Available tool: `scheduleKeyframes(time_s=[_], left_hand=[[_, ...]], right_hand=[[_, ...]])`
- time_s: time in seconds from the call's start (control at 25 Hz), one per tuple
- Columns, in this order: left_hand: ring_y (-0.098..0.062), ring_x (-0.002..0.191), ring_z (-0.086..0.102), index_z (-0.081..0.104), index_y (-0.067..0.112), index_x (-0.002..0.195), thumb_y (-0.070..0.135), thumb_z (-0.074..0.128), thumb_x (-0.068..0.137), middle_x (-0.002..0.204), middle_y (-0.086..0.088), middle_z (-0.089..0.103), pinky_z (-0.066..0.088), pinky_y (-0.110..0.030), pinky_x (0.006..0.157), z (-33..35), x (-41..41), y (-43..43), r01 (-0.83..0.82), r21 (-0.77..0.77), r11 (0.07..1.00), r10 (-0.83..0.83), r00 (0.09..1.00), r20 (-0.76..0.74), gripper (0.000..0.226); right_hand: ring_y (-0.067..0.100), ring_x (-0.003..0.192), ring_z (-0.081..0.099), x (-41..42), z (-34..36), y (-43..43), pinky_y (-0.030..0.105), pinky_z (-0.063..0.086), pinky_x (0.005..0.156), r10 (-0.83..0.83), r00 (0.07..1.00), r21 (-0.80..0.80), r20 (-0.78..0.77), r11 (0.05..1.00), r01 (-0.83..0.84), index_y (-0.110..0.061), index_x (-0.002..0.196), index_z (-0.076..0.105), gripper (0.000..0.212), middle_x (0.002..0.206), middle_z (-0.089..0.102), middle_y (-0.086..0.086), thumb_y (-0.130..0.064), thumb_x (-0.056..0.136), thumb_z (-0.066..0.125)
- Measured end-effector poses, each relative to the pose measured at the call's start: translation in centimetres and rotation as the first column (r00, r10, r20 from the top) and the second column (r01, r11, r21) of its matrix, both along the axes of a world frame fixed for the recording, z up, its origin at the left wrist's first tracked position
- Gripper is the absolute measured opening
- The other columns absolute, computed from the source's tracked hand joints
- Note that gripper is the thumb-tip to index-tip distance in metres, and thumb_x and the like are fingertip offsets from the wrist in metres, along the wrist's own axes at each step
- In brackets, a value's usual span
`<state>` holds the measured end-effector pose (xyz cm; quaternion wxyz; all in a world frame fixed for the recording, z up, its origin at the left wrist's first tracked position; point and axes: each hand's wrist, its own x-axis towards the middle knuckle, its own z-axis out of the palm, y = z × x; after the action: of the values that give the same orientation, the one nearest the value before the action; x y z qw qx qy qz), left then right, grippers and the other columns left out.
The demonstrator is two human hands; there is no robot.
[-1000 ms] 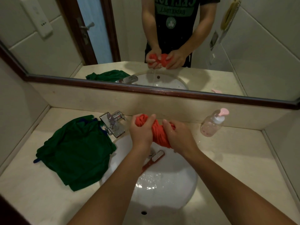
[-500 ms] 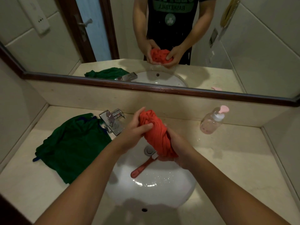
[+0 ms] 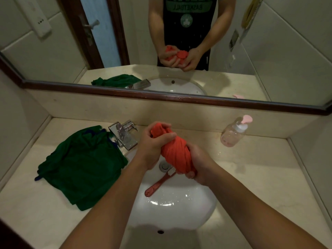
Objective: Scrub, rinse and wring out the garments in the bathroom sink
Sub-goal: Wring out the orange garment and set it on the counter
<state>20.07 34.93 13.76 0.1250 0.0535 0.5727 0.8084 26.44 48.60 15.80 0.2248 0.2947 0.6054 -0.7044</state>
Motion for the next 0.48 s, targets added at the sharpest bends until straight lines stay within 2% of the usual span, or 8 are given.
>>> scheduleKeyframes(time_s=[0.04,0.12,0.24,0.28,0.32,0.4,0.48], left_hand=[[-0.014,0.074,0.061,0.070,0.026,0.076,0.016,0.088,0.062,0.076,0.005,0.064,0.053,-0.033,0.069,-0.1,0.3,0.4,-0.059,-0.056,0.997,0.058,0.998,-0.011,0.025],[-0.014,0.069,0.058,0.061,0.020,0.071,0.010,0.087,0.073,0.070,0.003,0.060,0.053,-0.036,0.066,-0.4,1.1,1.3,-0.194,-0.135,0.972,0.193,0.981,-0.019,0.027],[-0.019,0.067,0.055,0.055,0.020,0.070,0.014,0.082,0.079,0.068,0.003,0.054,0.055,-0.047,0.068,-0.7,1.7,2.5,-0.361,-0.208,0.909,0.365,0.931,-0.020,0.029],[-0.019,0.068,0.055,0.054,0.020,0.071,0.016,0.081,0.081,0.068,0.003,0.054,0.057,-0.050,0.070,-0.7,1.8,2.9,-0.390,-0.244,0.888,0.401,0.916,-0.005,0.029],[-0.019,0.068,0.056,0.054,0.020,0.072,0.017,0.079,0.082,0.069,0.004,0.054,0.057,-0.051,0.073,-0.6,1.9,3.3,-0.408,-0.278,0.870,0.428,0.904,0.012,0.027],[-0.018,0.068,0.056,0.054,0.022,0.072,0.016,0.077,0.082,0.070,0.003,0.054,0.057,-0.050,0.073,-0.2,1.8,4.0,-0.448,-0.311,0.838,0.481,0.876,0.034,0.025],[-0.018,0.065,0.054,0.053,0.024,0.068,0.014,0.074,0.078,0.067,0.005,0.053,0.056,-0.048,0.069,0.0,1.5,4.5,-0.495,-0.308,0.812,0.540,0.838,0.077,0.025]], right_hand=[[0.021,0.044,0.057,0.0,0.2,-0.1,0.019,0.021,0.039,-0.028,0.999,0.068,-0.026,0.997,0.030,-0.011,0.092,0.069,0.045,0.067,0.066,0.012,-0.048,0.102,0.045],[0.025,0.047,0.057,-0.3,-0.3,-0.1,0.021,0.028,0.041,-0.065,0.994,0.274,-0.090,0.958,0.087,-0.016,0.084,0.068,0.040,0.063,0.066,0.010,-0.043,0.103,0.046],[0.025,0.067,0.061,-0.9,-1.4,0.4,0.029,0.045,0.053,0.065,0.966,0.589,-0.249,0.802,0.098,-0.015,0.077,0.062,0.043,0.073,0.065,0.007,-0.040,0.104,0.042],[0.021,0.063,0.058,-1.0,-1.5,0.6,0.026,0.043,0.054,0.129,0.947,0.677,-0.293,0.728,0.111,-0.015,0.070,0.058,0.047,0.068,0.062,0.005,-0.040,0.105,0.041],[0.016,0.057,0.053,-1.0,-1.4,0.8,0.017,0.035,0.050,0.176,0.927,0.740,-0.331,0.658,0.139,-0.017,0.062,0.052,0.051,0.062,0.058,0.003,-0.039,0.106,0.041],[0.006,0.048,0.045,-1.2,-0.6,0.9,0.014,0.035,0.050,0.280,0.883,0.817,-0.376,0.550,0.173,-0.021,0.053,0.044,0.057,0.052,0.050,0.000,-0.036,0.108,0.042],[0.007,0.045,0.043,-1.8,-0.5,1.2,0.014,0.033,0.049,0.409,0.827,0.878,-0.387,0.439,0.194,-0.021,0.054,0.048,0.056,0.050,0.051,0.001,-0.033,0.109,0.043]])
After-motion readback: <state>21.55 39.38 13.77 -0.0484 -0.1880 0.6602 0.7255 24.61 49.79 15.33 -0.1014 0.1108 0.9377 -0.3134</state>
